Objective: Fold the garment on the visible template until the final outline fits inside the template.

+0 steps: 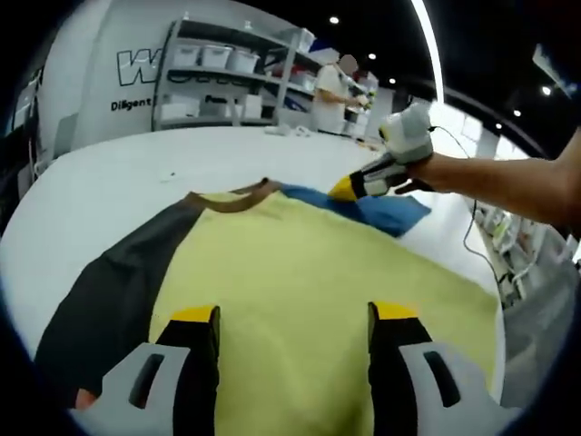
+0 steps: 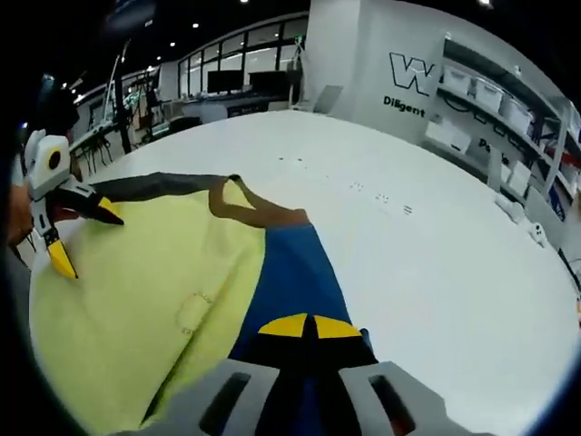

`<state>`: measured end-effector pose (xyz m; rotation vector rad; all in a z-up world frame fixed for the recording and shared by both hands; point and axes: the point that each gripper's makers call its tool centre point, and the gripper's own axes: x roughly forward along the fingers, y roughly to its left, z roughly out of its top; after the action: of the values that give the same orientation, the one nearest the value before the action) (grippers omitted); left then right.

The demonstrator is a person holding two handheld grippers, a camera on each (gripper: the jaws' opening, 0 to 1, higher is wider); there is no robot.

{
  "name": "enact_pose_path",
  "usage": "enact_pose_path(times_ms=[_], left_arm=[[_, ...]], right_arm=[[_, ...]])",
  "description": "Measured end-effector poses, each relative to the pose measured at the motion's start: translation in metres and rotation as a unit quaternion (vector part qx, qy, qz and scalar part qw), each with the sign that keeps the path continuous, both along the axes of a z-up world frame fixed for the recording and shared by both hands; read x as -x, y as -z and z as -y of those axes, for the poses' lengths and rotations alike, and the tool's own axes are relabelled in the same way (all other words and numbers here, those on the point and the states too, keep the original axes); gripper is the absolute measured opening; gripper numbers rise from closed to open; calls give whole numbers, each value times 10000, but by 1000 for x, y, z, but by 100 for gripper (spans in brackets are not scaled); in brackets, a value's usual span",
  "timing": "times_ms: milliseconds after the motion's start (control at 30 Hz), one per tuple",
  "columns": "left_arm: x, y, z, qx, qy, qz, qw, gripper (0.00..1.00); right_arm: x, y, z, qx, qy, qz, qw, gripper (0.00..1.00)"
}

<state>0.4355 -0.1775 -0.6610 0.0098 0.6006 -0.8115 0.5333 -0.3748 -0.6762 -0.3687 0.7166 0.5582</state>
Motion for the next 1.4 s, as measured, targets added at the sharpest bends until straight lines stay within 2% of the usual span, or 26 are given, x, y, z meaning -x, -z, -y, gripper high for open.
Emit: enact_pose_path(times_ms=[33, 100, 533, 567, 667, 733, 767, 800, 867, 933, 1033, 1300, 1400], left_arm=[[0, 1, 0, -7, 3, -13, 10000, 63], [1, 2, -1, -17, -4, -33, 10000, 64], [1, 3, -1, -54, 27, -4, 10000, 64], [1, 3, -1, -65, 29, -4, 10000, 64], [1, 4, -3, -92, 27, -5, 10000, 63], [1, 4, -3, -90, 20, -7, 10000, 63], [1, 4, -3, -96, 20, -5, 10000, 63], [1, 4, -3, -97, 18, -5, 10000, 63], [1, 4, -3, -101, 11, -3, 9999, 63], [1, 4, -3, -111, 5, 5, 9999, 63], [0, 4, -2, -100, -6, 2, 9999, 63], [2, 4, -1, -130, 15, 17, 9999, 64], [3, 5, -1, -147, 36, 27, 9999, 65]], right_arm=[[-4, -1, -1, 18, -22, 140, 9999, 0], [-7, 0, 0, -46, 2, 92, 9999, 0], [-35, 1, 21, 443, -41, 304, 9985, 0], [-38, 1, 27, 638, -35, 372, 9973, 0], [-43, 1, 30, 586, 12, 360, 9976, 0], [-48, 1, 37, 728, 59, 417, 9965, 0], [-48, 4, 40, 793, 113, 353, 9962, 0], [-55, 1, 44, 850, 98, 513, 9950, 0], [-55, 1, 44, 479, 263, 380, 9978, 0], [-55, 0, 50, 446, 360, 341, 9978, 0], [-53, -9, 54, 99, 558, 537, 9970, 1], [-39, -23, 66, -151, 708, 729, 9947, 12], [-36, -31, 68, -229, 785, 826, 9932, 23]])
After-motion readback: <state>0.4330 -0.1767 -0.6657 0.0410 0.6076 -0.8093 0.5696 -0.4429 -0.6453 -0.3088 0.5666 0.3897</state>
